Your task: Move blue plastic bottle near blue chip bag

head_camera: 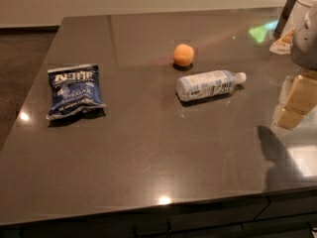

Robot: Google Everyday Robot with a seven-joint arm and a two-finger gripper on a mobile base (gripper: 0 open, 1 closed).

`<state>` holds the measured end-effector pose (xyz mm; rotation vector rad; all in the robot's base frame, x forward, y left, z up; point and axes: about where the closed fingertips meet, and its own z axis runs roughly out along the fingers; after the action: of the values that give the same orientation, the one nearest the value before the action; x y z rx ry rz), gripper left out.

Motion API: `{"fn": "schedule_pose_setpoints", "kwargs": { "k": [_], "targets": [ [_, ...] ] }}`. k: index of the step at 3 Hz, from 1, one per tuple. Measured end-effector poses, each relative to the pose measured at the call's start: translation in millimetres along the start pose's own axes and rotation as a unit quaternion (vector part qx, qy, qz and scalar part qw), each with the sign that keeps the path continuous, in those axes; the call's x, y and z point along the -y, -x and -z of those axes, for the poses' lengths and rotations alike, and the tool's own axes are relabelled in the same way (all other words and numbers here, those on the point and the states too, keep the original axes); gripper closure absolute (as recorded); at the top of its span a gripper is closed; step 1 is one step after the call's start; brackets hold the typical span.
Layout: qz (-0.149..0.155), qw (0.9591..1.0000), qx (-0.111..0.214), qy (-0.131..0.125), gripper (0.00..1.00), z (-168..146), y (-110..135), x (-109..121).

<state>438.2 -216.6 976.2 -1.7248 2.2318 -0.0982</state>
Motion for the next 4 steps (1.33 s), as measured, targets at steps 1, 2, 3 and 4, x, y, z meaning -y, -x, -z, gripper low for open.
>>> {"fn": "schedule_pose_setpoints", "kwargs": {
  "k": [1,2,3,4],
  "targets": [
    [0.001,1.0000,0.002,-0.001,0.00,-0.1,1.4,1.8],
    [0.012,0.9998,0.015,-0.006,0.00,-13.8,10.7,23.1],
    [0.028,0.9993,0.025,0.001,0.00,-35.8,22.2,48.9],
    [0.051,0.9981,0.031,0.015,0.00,-59.6,37.3,74.7]
  ]
}}
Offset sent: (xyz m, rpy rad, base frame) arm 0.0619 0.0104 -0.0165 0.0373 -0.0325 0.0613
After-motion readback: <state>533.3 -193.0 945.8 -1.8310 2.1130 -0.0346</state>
